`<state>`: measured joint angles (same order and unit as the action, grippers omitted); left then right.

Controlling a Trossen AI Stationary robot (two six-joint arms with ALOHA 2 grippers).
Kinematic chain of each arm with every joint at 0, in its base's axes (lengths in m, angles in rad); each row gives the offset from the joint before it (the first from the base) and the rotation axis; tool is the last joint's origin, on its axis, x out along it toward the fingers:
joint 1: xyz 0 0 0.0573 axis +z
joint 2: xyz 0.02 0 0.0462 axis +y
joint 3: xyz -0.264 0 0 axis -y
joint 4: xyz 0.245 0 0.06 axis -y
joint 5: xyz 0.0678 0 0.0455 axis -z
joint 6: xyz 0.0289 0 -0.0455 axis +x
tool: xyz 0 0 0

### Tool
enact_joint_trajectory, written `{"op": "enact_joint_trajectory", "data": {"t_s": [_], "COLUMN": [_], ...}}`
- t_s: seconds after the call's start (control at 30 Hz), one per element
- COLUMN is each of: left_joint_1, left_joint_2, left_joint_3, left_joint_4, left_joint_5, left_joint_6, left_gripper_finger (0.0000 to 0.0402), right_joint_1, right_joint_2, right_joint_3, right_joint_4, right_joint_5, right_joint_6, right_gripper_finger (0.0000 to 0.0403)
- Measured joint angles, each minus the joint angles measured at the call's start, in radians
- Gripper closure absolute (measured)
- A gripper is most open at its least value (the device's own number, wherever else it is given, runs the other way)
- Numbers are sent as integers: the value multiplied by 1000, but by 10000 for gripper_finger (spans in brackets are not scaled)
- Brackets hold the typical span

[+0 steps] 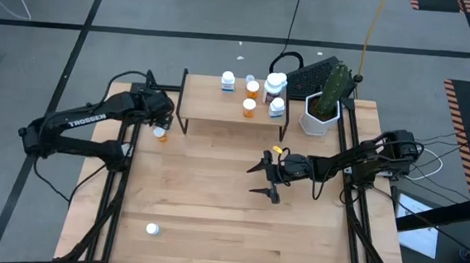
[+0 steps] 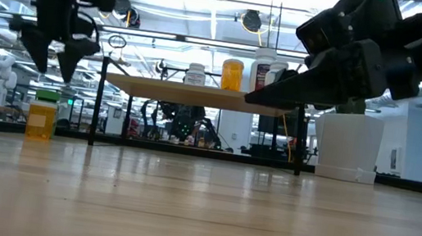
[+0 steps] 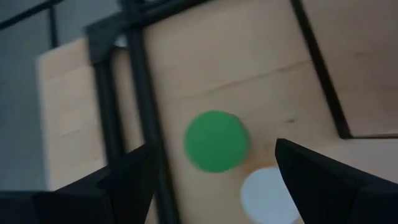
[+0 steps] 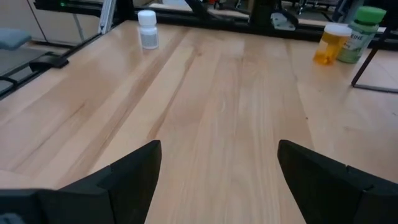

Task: Pick and place medicine bottles onto shelf by color
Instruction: Put the green medicine bottle on the shelf

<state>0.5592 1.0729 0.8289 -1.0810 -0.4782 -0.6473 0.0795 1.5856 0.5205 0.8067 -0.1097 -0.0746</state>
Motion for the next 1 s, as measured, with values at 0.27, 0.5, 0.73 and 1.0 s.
{"op": "enact_joint_trajectory", "data": {"t_s": [0.27, 0.5, 0.73, 1.0], "left_joint_1": [98, 143, 159, 160], "left_joint_2": [0, 0, -2, -13], "left_joint_3": [-121, -187, -214, -138], "left_joint_4": [125, 229, 299, 189], "left_joint_5": [68, 75, 85, 81], "left_joint_6": [73, 87, 88, 113], "left_gripper_finger": [83, 107, 179, 198], "right_joint_1": [-13, -15, -15, -15], "right_joint_2": [0, 0, 0, 0], "right_joint_3": [0, 0, 0, 0], "right_joint_4": [-39, -33, -33, -33], "right_joint_5": [3, 3, 3, 4], "right_joint_6": [-17, -17, -13, -13], "right_gripper_finger": [89, 89, 89, 89]}}
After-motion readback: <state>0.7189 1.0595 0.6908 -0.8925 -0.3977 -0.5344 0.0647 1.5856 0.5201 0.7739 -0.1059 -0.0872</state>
